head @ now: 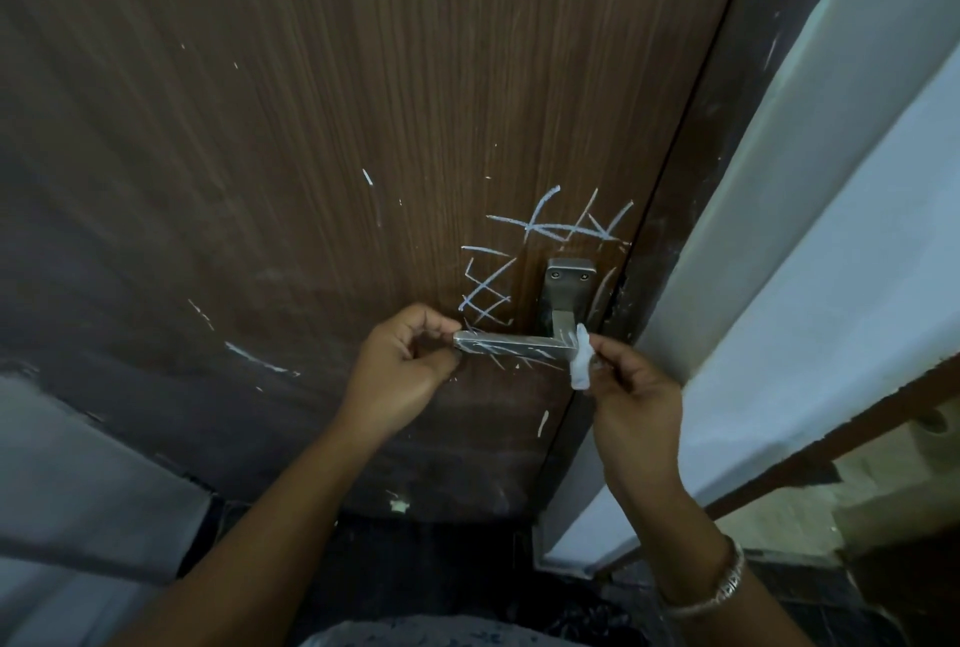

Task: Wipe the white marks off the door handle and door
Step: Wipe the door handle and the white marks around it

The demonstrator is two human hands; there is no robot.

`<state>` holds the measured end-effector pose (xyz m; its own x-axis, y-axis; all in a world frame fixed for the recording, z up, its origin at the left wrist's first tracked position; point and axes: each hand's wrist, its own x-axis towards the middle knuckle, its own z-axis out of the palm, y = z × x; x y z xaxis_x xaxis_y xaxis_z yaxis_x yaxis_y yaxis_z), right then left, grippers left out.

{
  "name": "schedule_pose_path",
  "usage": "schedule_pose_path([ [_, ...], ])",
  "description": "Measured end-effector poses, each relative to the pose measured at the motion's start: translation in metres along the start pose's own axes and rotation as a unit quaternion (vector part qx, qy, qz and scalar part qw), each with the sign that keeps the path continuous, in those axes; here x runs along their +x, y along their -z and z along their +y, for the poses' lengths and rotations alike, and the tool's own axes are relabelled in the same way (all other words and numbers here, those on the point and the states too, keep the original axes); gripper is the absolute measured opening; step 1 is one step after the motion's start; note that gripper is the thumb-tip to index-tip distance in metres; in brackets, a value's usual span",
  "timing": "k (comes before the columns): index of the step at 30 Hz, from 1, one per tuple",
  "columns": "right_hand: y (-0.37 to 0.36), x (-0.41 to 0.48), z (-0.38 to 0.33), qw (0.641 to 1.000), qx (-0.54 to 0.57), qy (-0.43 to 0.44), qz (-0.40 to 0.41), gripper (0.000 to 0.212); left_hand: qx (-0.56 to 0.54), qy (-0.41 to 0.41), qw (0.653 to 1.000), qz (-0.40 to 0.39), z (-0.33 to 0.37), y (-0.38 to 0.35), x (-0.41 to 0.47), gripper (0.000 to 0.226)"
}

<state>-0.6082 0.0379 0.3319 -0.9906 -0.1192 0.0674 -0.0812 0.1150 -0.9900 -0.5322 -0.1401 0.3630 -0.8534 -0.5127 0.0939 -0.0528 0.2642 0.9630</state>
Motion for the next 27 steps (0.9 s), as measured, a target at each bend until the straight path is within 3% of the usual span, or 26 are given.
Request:
schedule_pose_path([
  [11,0.001,-0.004,-0.006,1.0,-0.016,0.009,0.006,0.033,-0.019,0.001,1.0,0.019,0.003,-0.002,-0.002,0.044],
  [19,-0.005,0.008,-0.009,0.999,-0.042,0.009,0.001,0.028,-0.01,-0.006,1.0,0.002,0.004,0.002,-0.003,0.038],
  [22,0.009,0.003,-0.011,0.998,-0.062,0.015,-0.018,0.036,0.032,-0.011,0.999,-0.004,0.002,0.003,-0.003,0.036],
  [24,0.016,0.004,-0.021,0.995,-0.075,0.054,-0.031,0.04,0.074,-0.044,0.996,0.014,0.005,0.002,-0.003,0.04],
  [27,0.014,0.007,-0.046,0.972,-0.139,0.187,-0.041,0.027,0.135,-0.173,0.976,-0.017,0.026,0.0,-0.002,0.042],
])
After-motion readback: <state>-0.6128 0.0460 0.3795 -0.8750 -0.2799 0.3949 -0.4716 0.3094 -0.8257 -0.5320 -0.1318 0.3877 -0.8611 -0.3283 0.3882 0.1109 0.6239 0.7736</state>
